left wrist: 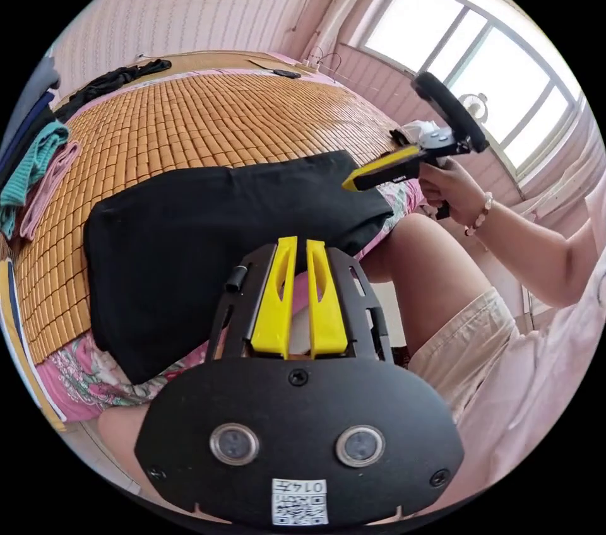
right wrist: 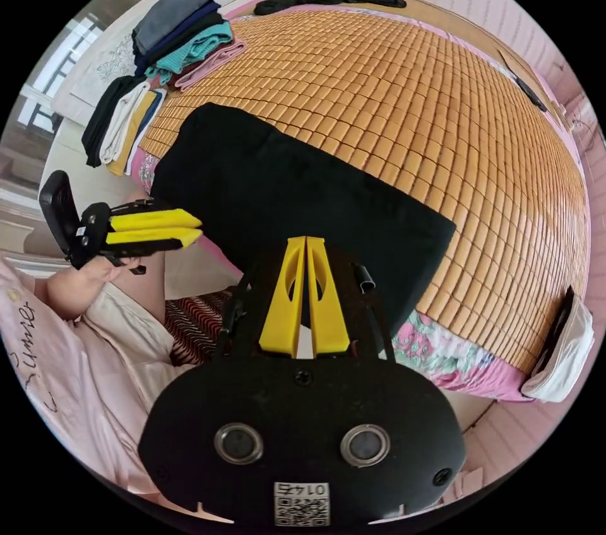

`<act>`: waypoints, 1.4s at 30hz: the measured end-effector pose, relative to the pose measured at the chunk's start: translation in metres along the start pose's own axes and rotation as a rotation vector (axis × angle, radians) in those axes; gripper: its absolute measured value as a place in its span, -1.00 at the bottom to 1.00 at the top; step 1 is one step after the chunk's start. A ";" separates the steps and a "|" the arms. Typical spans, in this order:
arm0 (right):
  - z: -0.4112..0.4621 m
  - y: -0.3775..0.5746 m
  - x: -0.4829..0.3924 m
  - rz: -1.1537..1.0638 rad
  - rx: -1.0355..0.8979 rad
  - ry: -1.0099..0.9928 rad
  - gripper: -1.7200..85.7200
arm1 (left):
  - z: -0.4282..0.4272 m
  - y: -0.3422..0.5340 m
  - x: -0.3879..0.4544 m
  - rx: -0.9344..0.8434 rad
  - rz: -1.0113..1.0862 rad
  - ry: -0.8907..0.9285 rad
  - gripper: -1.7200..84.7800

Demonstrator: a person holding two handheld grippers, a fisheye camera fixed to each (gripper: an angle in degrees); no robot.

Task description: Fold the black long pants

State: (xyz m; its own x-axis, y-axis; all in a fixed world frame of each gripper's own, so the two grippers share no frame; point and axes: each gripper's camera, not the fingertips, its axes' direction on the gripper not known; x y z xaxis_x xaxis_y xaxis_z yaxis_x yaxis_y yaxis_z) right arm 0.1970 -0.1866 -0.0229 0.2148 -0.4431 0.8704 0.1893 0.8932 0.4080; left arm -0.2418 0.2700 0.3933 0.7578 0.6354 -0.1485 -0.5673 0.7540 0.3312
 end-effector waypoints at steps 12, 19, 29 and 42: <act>0.041 -0.109 -0.028 -0.208 -0.238 0.049 -0.97 | 0.055 0.021 0.047 -0.068 0.116 -0.168 -0.98; 0.034 -0.112 -0.015 -0.193 -0.208 0.109 -0.97 | 0.063 0.037 0.061 -0.068 0.172 -0.163 -0.98; -0.073 0.063 0.115 0.236 0.096 -0.019 -0.84 | 0.039 0.038 0.096 0.112 0.278 -0.078 -0.78; -0.076 0.179 0.194 0.428 0.038 -0.351 -0.88 | 0.122 -0.024 0.175 0.044 0.463 0.066 -0.64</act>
State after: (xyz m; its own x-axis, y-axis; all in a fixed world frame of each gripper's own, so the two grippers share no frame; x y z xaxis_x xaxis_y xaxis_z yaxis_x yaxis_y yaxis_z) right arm 0.3452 -0.1187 0.1982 -0.0688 0.0065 0.9976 0.1193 0.9929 0.0018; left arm -0.0564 0.3429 0.4732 0.4055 0.9135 -0.0338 -0.8254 0.3817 0.4159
